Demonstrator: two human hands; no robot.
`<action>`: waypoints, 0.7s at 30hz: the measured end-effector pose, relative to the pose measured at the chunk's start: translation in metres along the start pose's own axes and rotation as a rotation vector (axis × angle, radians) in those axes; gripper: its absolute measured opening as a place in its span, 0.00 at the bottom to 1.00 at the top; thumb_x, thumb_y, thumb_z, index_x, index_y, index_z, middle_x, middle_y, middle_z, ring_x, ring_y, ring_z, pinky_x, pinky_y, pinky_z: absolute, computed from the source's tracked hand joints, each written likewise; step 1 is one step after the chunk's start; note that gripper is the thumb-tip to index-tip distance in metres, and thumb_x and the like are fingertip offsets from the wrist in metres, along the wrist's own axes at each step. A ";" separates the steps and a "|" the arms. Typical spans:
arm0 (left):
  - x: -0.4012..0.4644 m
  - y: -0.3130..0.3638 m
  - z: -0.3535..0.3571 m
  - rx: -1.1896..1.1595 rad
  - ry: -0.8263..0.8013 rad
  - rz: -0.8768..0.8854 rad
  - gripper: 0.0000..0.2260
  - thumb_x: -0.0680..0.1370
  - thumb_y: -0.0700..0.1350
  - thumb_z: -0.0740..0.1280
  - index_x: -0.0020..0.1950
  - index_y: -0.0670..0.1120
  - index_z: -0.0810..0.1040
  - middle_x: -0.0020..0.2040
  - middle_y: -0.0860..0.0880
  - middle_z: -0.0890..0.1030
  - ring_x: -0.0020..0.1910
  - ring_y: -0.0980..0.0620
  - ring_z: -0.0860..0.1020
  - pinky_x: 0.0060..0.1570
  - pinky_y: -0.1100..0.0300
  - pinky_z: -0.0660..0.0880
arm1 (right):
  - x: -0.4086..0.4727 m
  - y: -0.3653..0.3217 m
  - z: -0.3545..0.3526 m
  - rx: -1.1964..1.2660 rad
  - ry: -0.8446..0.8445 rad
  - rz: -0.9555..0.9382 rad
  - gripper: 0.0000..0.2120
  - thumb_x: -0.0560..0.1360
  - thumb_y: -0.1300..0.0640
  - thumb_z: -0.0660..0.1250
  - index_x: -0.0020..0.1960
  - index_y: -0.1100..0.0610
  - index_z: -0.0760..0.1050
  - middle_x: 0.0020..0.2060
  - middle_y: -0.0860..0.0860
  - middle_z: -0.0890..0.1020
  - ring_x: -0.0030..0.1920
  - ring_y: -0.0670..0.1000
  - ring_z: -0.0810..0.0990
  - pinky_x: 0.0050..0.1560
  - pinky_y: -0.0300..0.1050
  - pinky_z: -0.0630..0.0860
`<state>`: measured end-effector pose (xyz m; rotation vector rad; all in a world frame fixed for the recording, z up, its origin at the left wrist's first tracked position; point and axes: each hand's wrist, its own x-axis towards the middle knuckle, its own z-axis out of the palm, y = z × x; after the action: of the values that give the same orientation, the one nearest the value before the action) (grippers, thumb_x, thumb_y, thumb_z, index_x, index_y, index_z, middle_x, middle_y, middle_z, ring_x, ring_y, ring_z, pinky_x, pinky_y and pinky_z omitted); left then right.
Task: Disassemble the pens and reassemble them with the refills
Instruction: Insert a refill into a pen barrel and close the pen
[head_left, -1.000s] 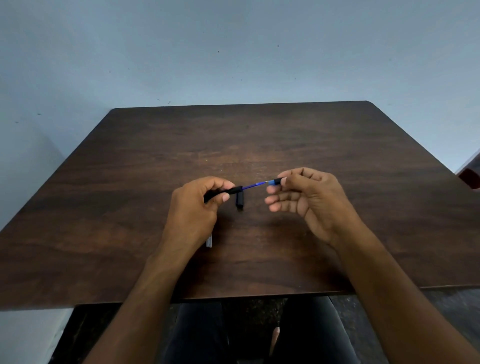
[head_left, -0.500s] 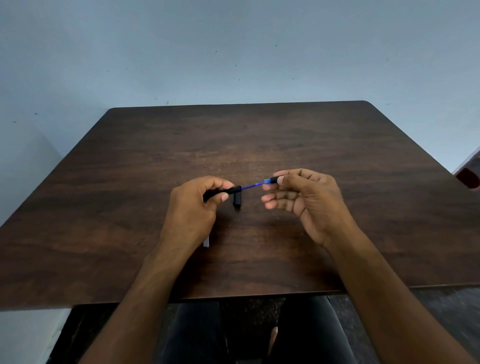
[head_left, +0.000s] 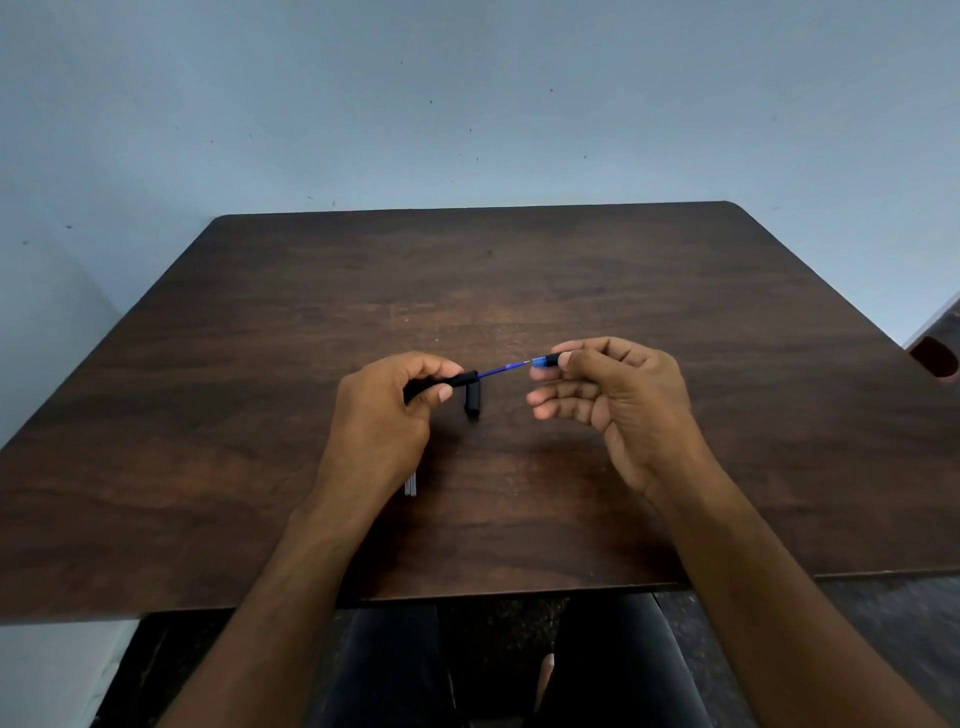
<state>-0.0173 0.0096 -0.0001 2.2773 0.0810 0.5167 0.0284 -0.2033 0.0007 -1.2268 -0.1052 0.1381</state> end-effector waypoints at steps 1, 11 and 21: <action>0.000 0.000 0.000 -0.001 0.000 -0.004 0.11 0.76 0.38 0.72 0.54 0.51 0.85 0.46 0.64 0.80 0.47 0.81 0.72 0.46 0.85 0.64 | 0.000 -0.001 0.000 0.003 0.005 -0.006 0.05 0.77 0.69 0.66 0.50 0.70 0.79 0.41 0.67 0.86 0.36 0.64 0.86 0.36 0.51 0.83; 0.001 0.003 0.003 0.020 -0.024 -0.011 0.11 0.76 0.38 0.72 0.54 0.52 0.85 0.44 0.66 0.78 0.45 0.80 0.73 0.46 0.85 0.65 | -0.001 -0.001 0.005 -0.024 -0.029 0.018 0.05 0.78 0.69 0.66 0.50 0.69 0.79 0.41 0.68 0.86 0.36 0.63 0.86 0.35 0.50 0.83; 0.003 0.004 0.004 0.029 -0.036 -0.006 0.11 0.76 0.39 0.72 0.54 0.53 0.84 0.44 0.67 0.78 0.47 0.80 0.72 0.45 0.85 0.64 | 0.001 0.000 0.004 -0.074 -0.054 0.006 0.05 0.78 0.69 0.66 0.51 0.69 0.79 0.41 0.67 0.86 0.37 0.63 0.87 0.36 0.51 0.84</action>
<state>-0.0139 0.0053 0.0012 2.3128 0.0780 0.4743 0.0283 -0.1993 0.0024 -1.2979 -0.1546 0.1737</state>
